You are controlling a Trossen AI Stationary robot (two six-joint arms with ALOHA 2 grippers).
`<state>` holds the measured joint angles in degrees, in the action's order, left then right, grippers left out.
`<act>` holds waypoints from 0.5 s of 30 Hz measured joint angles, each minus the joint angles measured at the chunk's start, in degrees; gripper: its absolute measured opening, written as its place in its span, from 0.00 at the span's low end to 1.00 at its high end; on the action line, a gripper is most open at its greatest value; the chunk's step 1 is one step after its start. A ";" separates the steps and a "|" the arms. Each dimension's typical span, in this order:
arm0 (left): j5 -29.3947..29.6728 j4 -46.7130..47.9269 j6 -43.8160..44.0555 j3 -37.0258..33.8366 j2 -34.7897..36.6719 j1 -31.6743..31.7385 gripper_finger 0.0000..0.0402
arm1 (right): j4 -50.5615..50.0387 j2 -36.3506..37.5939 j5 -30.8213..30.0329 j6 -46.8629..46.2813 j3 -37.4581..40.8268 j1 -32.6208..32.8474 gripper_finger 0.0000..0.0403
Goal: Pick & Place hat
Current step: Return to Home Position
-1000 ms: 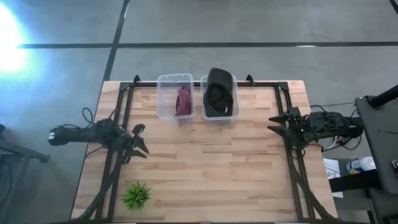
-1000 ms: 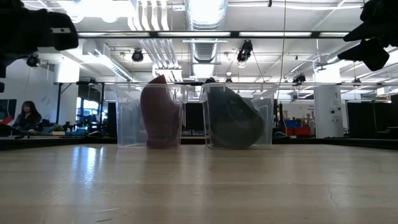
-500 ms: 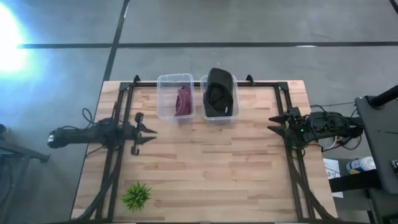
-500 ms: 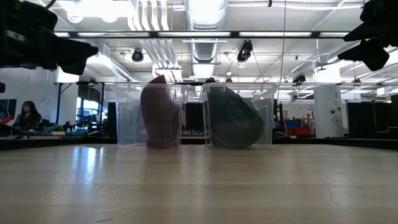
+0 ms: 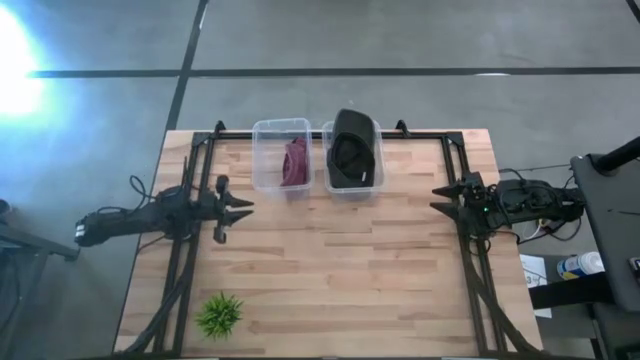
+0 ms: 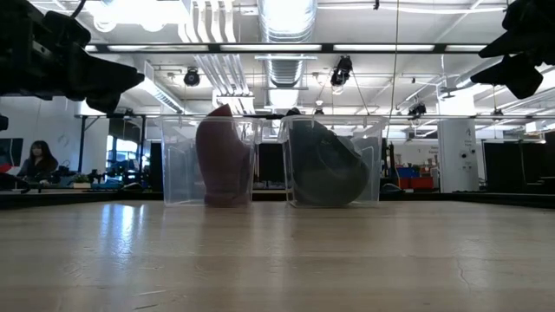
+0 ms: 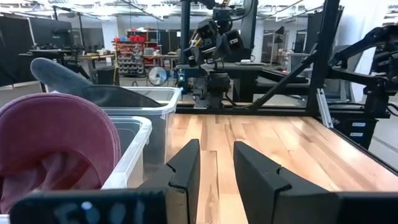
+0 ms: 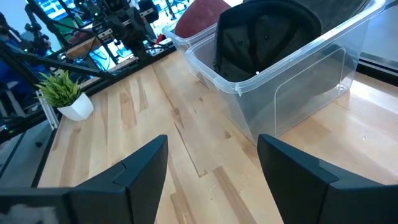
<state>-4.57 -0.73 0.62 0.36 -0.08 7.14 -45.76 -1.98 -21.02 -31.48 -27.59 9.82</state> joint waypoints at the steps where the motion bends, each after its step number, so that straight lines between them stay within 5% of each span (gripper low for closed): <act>1: 0.04 -0.05 0.03 0.00 -0.24 0.00 0.23 | 0.00 0.00 0.00 0.00 0.00 0.00 0.61; 15: -0.31 -1.19 0.07 0.15 -0.89 0.00 0.23 | 0.00 0.00 0.00 0.00 0.02 -0.02 0.61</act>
<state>-4.89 -1.93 0.69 0.51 -0.97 7.14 -45.76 -1.98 -21.02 -31.48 -27.57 9.80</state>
